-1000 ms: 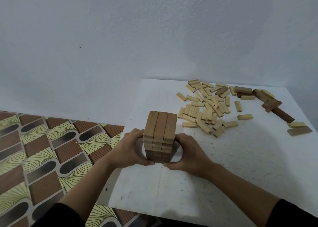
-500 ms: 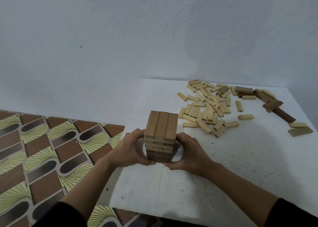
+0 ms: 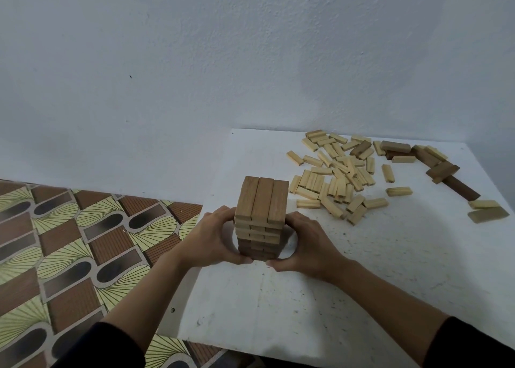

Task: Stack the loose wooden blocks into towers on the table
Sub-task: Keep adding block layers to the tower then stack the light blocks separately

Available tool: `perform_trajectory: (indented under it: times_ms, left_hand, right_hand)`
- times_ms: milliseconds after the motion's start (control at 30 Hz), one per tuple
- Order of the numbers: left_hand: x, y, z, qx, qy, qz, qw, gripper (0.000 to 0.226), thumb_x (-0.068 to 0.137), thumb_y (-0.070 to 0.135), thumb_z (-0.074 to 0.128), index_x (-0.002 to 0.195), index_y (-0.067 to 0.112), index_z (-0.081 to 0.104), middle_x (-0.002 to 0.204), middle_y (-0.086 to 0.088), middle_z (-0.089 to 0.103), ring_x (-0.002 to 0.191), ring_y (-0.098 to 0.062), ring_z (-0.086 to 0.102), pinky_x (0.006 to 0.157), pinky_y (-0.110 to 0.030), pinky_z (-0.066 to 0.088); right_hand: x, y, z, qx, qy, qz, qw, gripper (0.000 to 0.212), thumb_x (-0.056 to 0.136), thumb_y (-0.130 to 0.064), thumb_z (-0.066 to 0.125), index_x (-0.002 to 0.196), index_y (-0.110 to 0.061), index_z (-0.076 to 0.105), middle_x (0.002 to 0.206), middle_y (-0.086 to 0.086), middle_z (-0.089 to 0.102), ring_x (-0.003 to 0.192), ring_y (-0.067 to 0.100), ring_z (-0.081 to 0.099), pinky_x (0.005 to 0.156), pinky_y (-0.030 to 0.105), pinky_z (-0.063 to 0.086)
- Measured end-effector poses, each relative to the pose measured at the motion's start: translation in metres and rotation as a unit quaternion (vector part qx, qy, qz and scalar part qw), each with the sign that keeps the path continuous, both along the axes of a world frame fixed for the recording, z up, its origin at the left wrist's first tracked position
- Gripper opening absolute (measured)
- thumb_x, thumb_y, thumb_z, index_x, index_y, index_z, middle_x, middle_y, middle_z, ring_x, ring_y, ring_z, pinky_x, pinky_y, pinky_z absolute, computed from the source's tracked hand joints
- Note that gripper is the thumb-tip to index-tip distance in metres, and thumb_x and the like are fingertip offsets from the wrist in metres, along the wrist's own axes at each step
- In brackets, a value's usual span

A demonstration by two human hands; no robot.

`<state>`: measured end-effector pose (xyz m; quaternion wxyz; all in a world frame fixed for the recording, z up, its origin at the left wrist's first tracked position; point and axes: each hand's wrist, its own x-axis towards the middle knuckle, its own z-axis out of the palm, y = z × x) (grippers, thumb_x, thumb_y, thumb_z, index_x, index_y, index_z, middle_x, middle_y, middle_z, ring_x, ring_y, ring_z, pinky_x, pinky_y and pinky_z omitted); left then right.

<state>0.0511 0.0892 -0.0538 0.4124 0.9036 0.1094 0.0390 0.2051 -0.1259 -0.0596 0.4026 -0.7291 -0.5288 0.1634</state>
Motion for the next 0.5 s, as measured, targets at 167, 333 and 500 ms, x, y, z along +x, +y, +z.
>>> perform_trajectory:
  times_ms: [167, 333, 500]
  left_hand:
    - [0.009, 0.006, 0.003, 0.007, -0.002, 0.006, 1.0, 0.085, 0.056, 0.06, 0.09, 0.131, 0.052, 0.049, 0.126, 0.014, 0.062, 0.121, -0.014, 0.057, 0.097, -0.047, 0.053]
    - [0.021, 0.017, 0.003, 0.013, 0.004, 0.003, 1.0, 0.085, 0.056, 0.062, 0.09, 0.13, 0.045, 0.052, 0.123, 0.013, 0.063, 0.118, -0.017, 0.058, 0.094, -0.048, 0.054]
    - [0.034, 0.027, 0.002, 0.022, -0.003, 0.011, 1.0, 0.084, 0.056, 0.054, 0.093, 0.13, 0.044, 0.054, 0.122, 0.015, 0.065, 0.117, -0.014, 0.06, 0.095, -0.047, 0.053]
  right_hand:
    - [0.007, 0.008, 0.005, 0.006, -0.012, -0.003, 1.0, 0.077, 0.064, -0.044, 0.091, 0.132, -0.026, 0.058, 0.117, -0.019, 0.062, 0.105, 0.002, 0.055, 0.089, 0.011, 0.042]
    - [0.018, 0.017, 0.009, 0.004, -0.009, 0.001, 1.0, 0.079, 0.064, -0.04, 0.092, 0.133, -0.024, 0.058, 0.119, -0.011, 0.066, 0.106, 0.006, 0.058, 0.09, 0.017, 0.047]
    - [0.031, 0.029, 0.01, -0.01, -0.015, -0.006, 1.0, 0.08, 0.061, -0.046, 0.089, 0.132, -0.023, 0.06, 0.118, -0.009, 0.067, 0.106, 0.009, 0.059, 0.091, 0.032, 0.052]
